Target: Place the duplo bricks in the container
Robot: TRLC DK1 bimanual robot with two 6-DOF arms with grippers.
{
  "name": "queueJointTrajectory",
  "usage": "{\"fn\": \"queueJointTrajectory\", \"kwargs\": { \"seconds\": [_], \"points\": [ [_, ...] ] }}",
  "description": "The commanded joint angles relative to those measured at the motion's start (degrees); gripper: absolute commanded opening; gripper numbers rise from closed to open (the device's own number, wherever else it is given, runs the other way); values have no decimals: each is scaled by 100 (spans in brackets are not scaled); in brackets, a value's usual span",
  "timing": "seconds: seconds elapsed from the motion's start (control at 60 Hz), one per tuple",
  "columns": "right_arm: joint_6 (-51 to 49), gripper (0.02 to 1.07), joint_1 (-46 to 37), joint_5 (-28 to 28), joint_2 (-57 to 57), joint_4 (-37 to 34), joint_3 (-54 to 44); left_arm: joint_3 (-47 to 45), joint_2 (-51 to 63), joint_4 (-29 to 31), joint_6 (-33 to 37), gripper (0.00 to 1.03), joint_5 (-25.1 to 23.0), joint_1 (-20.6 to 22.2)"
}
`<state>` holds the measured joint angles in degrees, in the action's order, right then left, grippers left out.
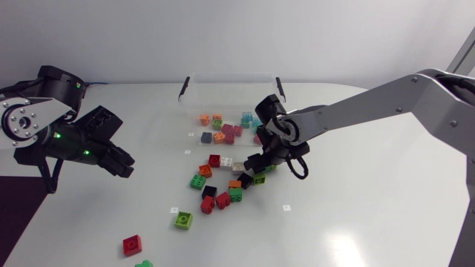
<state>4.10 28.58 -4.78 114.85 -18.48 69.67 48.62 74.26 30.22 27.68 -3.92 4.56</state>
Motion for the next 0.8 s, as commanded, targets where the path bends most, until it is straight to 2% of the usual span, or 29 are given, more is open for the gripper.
{"fn": "queueJointTrajectory", "kwargs": {
  "seconds": [0.0,0.25,0.433,0.6,0.783],
  "points": [
    [109,70,51,-59,-138,-77,-199,288,-122,98,79,25,32,45],
    [38,70,43,-76,-894,-226,-595,745,-192,353,0,25,32,335],
    [-32,70,-80,-76,-1579,-569,-604,1141,-78,388,-211,25,32,766],
    [-85,70,-186,-76,-2054,-789,-384,1615,282,19,-518,25,32,1144],
    [-93,69,-203,-15,-2265,-921,-59,2222,845,-464,-870,25,-73,1214]
  ]
}}
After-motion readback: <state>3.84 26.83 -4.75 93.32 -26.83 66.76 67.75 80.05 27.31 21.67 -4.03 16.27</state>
